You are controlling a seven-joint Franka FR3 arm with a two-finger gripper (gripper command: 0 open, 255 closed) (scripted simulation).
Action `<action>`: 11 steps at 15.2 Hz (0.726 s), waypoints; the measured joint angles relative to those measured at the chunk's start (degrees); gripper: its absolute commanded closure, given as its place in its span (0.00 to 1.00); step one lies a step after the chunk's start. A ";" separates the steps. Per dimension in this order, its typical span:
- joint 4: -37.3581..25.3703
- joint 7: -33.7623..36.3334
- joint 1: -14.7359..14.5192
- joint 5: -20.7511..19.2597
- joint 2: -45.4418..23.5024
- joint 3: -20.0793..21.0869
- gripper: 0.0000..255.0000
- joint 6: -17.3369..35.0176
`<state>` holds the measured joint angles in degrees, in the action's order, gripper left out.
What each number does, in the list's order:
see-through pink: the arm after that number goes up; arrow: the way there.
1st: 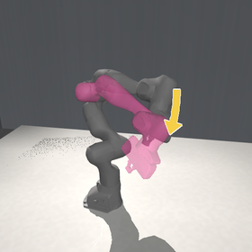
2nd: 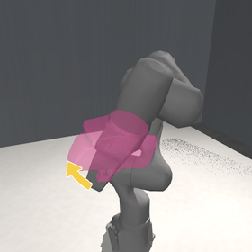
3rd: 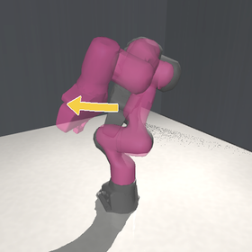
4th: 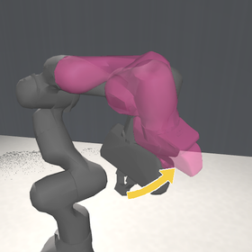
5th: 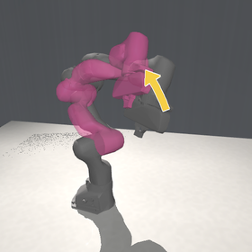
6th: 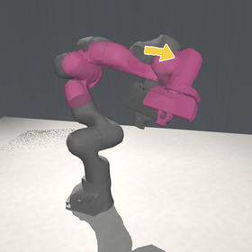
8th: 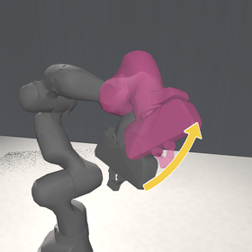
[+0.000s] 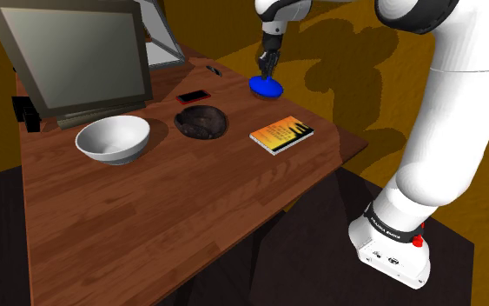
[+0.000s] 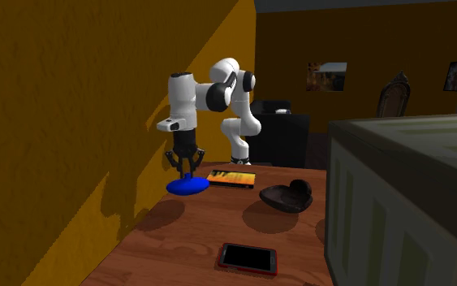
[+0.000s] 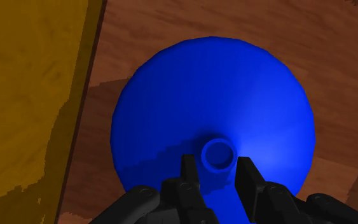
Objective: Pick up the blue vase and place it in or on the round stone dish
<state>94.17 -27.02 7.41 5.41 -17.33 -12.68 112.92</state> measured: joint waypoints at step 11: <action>-7.40 0.38 0.20 -0.37 0.82 -0.20 1.00 -8.19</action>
<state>86.76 -26.63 7.61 5.04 -16.51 -12.88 104.73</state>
